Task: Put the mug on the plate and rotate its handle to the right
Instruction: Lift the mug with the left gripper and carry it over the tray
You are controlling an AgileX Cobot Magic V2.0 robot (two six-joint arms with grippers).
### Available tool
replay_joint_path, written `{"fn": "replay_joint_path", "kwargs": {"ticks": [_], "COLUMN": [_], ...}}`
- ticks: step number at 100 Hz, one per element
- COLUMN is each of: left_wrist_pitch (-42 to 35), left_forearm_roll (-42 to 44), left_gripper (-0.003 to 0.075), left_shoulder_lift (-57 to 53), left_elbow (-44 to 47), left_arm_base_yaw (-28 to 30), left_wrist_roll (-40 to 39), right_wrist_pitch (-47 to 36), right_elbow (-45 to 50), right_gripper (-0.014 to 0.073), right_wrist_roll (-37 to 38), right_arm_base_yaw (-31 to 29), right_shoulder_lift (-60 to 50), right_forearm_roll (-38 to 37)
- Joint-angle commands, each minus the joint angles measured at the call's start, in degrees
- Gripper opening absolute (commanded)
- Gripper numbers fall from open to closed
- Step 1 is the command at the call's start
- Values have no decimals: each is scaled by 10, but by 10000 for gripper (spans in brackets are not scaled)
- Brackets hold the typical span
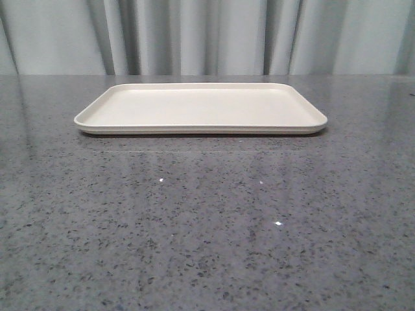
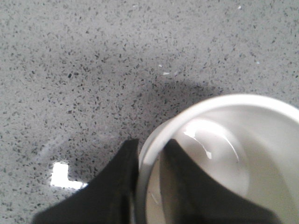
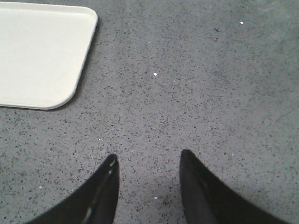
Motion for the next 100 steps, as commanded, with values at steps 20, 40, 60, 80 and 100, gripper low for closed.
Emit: {"fn": "replay_joint_path", "kwargs": {"ticks": [20,40,60,80,100], "left_wrist_pitch": [-24,-21,-15,-1,-1], "left_forearm_roll": [-9,-42,-54,-69,-80], "left_gripper": [-19,-19,-19,-19,-19], "left_shoulder_lift": [-11,-11,12,73,142], "left_elbow": [-24,-72,-145,-233,-309], "left_arm_base_yaw": [1,-17,-70,-124,-179], "left_wrist_roll": [0,22,22,22,19], "right_wrist_pitch": [-32,-33,-33,-30,-30], "right_elbow": [-20,-20,-20,-20,-20], "right_gripper": [321,321,321,321,321], "right_wrist_roll": [-1,-1,-1,-1,-1], "right_arm_base_yaw": [3,3,3,3,3], "right_shoulder_lift": [6,6,6,6,6], "right_forearm_roll": [2,2,2,2,2]}}
